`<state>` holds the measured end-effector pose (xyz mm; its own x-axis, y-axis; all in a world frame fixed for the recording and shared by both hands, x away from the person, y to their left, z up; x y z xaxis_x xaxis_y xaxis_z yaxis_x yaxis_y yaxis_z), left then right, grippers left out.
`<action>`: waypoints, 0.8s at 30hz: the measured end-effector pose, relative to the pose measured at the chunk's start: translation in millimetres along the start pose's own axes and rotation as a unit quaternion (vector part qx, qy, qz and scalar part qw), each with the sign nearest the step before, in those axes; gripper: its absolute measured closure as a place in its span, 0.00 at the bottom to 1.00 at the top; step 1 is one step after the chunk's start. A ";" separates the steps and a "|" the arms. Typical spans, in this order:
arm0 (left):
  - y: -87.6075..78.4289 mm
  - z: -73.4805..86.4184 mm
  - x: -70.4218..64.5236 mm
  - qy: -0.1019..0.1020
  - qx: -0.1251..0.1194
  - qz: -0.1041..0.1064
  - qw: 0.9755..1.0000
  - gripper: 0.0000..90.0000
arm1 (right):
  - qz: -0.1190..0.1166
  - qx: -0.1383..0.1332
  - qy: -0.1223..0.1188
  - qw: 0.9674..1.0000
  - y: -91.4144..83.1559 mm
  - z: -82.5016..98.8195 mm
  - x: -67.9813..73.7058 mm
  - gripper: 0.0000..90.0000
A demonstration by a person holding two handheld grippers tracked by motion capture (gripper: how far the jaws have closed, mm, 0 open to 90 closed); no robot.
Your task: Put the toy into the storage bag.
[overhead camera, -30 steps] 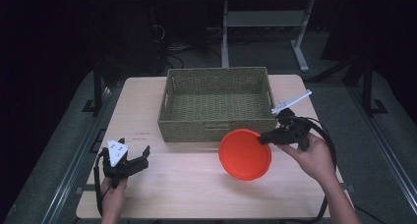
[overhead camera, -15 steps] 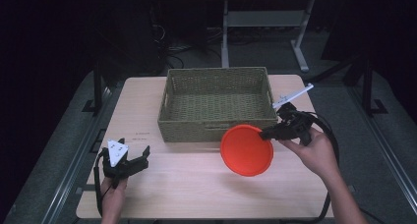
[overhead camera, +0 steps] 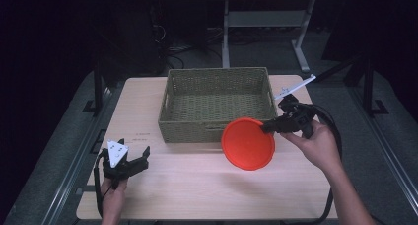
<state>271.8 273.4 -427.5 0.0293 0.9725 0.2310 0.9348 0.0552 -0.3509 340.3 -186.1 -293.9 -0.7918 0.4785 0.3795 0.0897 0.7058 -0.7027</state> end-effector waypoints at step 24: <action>-0.4 -0.2 -0.7 0.002 0.000 0.002 1.000 0.14 | 0.016 -0.002 0.000 1.000 -14.1 -39.4 -2.9 0.91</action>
<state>271.5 272.7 -427.4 0.0338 0.9720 0.2326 0.9348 0.0516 -0.3515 365.1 -176.8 -261.4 -0.7887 0.5009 0.3565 0.1179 0.6924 -0.7118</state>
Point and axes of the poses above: each handheld gripper's, and its own axes: y roughly forward along the jaws, z roughly out of its underside, x roughly to its left, the point moved 1 cm from there along y, roughly forward along the jaws, and after that the axes turned 14 degrees about -z, right-handed, at the moved point
